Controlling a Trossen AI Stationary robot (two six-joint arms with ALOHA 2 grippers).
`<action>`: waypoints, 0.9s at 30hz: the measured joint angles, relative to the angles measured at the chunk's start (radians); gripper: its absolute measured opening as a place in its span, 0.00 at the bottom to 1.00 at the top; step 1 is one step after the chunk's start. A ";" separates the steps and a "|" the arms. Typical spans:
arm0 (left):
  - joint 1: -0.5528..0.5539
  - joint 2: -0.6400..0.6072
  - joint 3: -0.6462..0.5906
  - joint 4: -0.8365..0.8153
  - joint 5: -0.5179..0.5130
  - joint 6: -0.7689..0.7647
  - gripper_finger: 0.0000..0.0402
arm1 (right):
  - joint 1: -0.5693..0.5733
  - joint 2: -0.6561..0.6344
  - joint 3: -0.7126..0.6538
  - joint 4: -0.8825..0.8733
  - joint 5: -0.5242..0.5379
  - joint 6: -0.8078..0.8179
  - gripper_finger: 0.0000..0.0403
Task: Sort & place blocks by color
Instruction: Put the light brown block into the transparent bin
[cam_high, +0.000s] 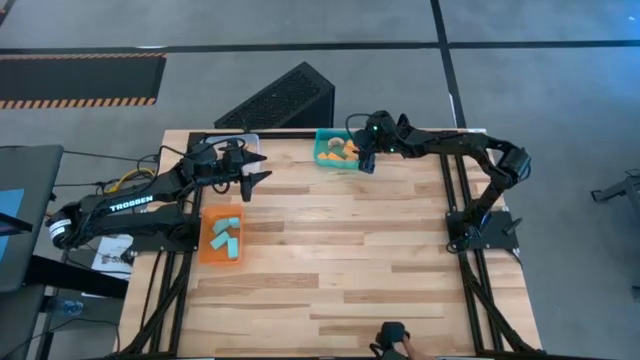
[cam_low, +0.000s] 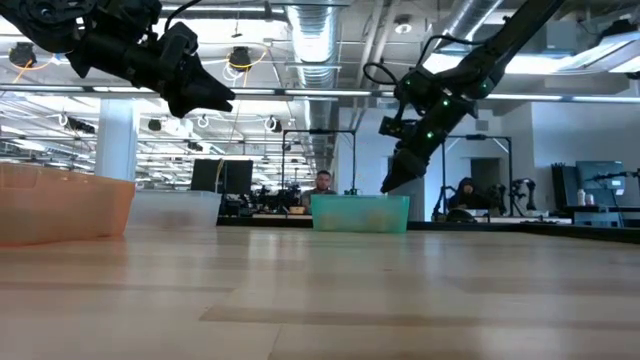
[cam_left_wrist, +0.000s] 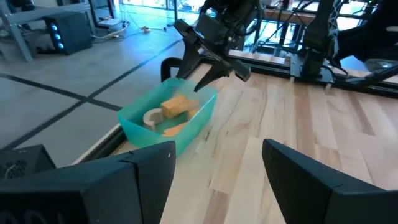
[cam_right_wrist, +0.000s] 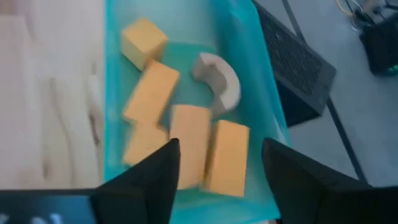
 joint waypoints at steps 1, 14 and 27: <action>0.000 0.000 0.000 0.001 0.000 0.000 0.56 | 0.002 0.000 0.000 -0.005 0.018 0.002 0.60; 0.000 -0.003 0.000 -0.003 0.038 -0.013 0.56 | 0.046 -0.077 0.105 -0.269 0.028 0.035 0.73; 0.000 -0.158 0.000 0.000 0.063 -0.013 0.56 | 0.117 -0.502 0.035 -0.546 -0.128 0.285 0.73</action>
